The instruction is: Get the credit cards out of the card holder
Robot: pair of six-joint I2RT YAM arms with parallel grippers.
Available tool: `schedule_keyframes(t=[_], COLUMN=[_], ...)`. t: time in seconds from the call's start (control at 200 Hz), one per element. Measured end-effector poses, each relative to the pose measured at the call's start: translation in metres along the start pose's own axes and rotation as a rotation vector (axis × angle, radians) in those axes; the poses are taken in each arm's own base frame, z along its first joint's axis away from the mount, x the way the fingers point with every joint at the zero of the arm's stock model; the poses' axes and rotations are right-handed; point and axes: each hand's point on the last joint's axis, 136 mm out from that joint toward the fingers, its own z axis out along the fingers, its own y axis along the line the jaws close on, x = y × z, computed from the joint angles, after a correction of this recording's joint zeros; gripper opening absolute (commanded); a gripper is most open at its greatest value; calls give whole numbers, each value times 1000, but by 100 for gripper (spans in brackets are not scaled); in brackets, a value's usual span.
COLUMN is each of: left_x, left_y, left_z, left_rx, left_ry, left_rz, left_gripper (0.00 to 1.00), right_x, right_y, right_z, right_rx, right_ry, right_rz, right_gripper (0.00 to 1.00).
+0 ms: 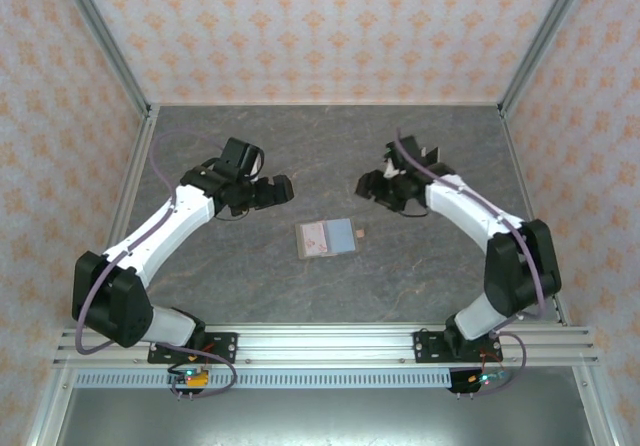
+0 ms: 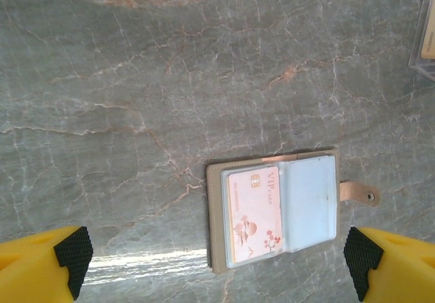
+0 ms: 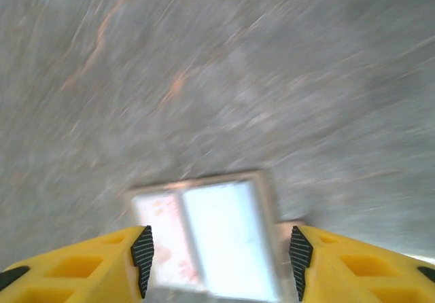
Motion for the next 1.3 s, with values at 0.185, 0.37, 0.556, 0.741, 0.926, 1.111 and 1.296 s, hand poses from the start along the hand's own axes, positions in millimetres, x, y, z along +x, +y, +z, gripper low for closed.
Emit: schedule_keyframes(t=[0.185,0.37,0.556,0.741,0.926,1.111,1.296], left_x=[5,12,21,26,39,56,64], left_y=[3,8,10,4,-11,-31,-47], left_z=[7,13,27,38,53,68,87], left_rx=[-5,-13,-6,13,41,78,98], left_ry=[17,39,86,117,162,215,259], left_rz=[-16,-31,-49,-64,-33,1,21], left_gripper=[97,97,97,97,91,79,62], right_x=[52,67,65,55,43,38,39], right_y=[44,39,30,14,-2,-11,-4], right_z=[55,90,106,107,99,77,64], right_rx=[-75,-41,-3,80,134,91,13], right_ry=[143,193,188,123,53,5,-15], right_rz=[-17,27,56,67,104,134,141], right_gripper=[51,48,48,48,45,42,26])
